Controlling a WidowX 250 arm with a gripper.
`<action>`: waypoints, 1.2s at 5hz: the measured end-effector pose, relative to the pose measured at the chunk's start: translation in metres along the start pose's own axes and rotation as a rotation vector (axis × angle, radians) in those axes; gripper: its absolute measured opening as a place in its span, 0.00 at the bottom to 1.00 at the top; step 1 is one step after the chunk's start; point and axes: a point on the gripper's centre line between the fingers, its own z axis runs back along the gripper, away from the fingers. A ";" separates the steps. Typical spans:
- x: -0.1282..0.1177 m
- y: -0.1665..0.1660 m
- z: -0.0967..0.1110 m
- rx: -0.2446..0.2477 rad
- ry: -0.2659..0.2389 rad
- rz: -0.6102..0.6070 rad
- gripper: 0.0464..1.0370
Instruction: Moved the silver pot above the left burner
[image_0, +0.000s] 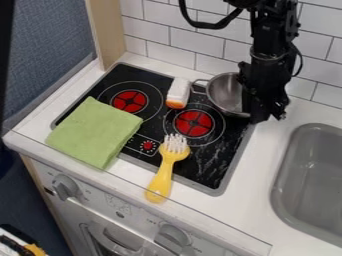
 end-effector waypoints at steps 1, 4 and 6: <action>0.002 0.001 0.003 0.001 -0.003 -0.002 0.07; 0.013 -0.001 0.000 -0.020 -0.202 0.008 0.06; 0.016 0.000 -0.001 -0.033 -0.262 0.001 0.06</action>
